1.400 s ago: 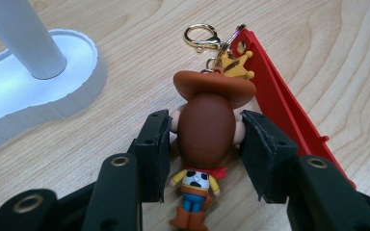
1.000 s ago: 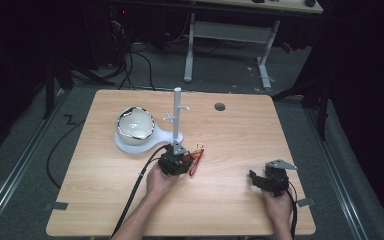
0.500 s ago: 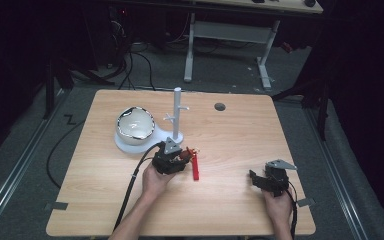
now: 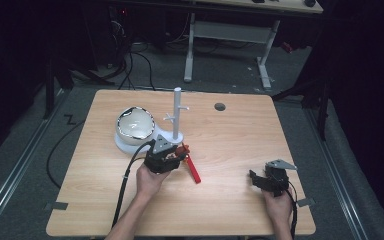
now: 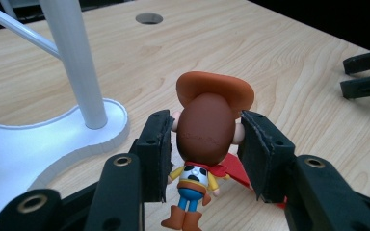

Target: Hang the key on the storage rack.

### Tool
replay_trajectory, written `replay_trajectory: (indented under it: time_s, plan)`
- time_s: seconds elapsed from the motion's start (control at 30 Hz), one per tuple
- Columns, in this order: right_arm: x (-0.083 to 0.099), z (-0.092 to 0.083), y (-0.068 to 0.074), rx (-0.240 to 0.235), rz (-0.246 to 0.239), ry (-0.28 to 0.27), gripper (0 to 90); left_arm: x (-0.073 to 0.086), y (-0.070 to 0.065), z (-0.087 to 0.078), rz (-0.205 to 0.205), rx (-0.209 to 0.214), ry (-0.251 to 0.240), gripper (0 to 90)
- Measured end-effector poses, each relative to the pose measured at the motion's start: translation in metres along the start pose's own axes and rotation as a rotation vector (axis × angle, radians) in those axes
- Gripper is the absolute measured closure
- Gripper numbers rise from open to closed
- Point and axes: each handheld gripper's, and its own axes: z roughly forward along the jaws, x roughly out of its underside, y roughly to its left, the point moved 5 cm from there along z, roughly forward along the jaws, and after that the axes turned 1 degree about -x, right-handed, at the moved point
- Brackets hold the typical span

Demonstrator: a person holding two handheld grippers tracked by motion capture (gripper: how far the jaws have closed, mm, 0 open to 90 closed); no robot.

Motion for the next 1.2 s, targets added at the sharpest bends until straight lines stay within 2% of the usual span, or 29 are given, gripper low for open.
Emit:
replay_trajectory:
  time_s: [0.6, 0.77, 0.87, 1.2]
  plan:
    - [0.0, 0.0, 0.0, 0.0, 0.0, 0.0, 31.2, -0.013, 0.009, -0.032, -0.044, -0.004, -0.089, 56.1]
    - [0.0, 0.0, 0.0, 0.0, 0.0, 0.0, 31.2, -0.02, 0.012, -0.042, -0.041, -0.016, -0.112, 56.1]
    - [0.0, 0.0, 0.0, 0.0, 0.001, 0.0, 31.2, -0.023, 0.014, -0.047, -0.062, -0.005, -0.134, 56.1]
    - [0.0, 0.0, 0.0, 0.0, 0.0, 0.0, 31.2, -0.027, 0.023, -0.057, -0.057, -0.034, -0.141, 56.1]
